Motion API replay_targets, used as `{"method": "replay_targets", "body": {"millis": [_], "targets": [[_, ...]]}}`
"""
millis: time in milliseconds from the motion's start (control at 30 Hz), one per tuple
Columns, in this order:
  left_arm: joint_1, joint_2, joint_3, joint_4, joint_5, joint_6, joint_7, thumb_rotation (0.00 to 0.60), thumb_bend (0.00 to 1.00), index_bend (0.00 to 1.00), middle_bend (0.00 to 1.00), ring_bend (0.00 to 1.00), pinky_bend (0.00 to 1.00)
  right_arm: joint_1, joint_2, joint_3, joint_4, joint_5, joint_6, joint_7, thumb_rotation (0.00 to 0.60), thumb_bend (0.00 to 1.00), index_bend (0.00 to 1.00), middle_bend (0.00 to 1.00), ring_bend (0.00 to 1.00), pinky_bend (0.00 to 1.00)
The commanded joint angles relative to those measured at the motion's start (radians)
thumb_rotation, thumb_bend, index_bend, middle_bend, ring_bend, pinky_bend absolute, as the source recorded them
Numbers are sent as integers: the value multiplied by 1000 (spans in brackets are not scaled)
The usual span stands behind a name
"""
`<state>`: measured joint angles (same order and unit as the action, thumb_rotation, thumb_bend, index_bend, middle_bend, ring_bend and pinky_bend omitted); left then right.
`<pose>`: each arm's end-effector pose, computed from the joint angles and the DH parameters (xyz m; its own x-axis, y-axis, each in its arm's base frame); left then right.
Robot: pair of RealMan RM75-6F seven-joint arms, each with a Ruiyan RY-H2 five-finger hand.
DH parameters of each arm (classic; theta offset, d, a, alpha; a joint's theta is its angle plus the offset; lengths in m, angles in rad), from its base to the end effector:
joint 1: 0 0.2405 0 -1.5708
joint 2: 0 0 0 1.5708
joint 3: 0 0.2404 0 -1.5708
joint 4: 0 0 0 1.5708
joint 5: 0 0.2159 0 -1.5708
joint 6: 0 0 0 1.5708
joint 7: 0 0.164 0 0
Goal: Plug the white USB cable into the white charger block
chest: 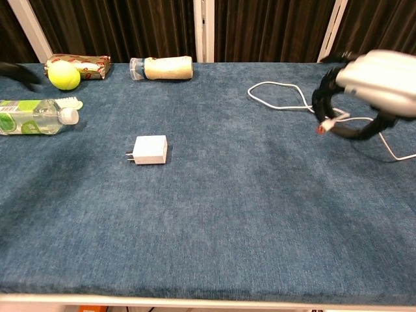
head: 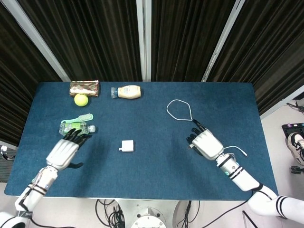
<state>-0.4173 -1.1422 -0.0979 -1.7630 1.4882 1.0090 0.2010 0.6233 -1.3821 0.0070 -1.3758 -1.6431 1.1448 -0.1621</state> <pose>-0.2016 0.2720 0.0619 0.5175 0.2646 0.8137 0.8275 -0.3966 -0.3974 -0.1816 -0.3164 0.0195 0.6441 -0.0162 0.7648 -0.6136 -0.6080 0.5039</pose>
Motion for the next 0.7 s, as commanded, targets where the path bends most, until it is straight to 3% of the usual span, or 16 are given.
{"method": "replay_targets", "body": {"millis": [33,267,700], "targets": [[-133,-106,-52,26,-83,-143,47,600,115,137,139,32,0,-8,35,32,-37,25,24,6,600,437,650,534,281,58],[-248,-246,-96,131,-298,-232,147,600,173,176,139,37,0,-26,91,64,-92,53,56,3,600,437,646,534,280,58],[-379,-359,-62,155,-570,-253,305,600,190,222,172,64,0,-50,85,52,-48,45,69,62,600,440,654,532,280,58]]}}
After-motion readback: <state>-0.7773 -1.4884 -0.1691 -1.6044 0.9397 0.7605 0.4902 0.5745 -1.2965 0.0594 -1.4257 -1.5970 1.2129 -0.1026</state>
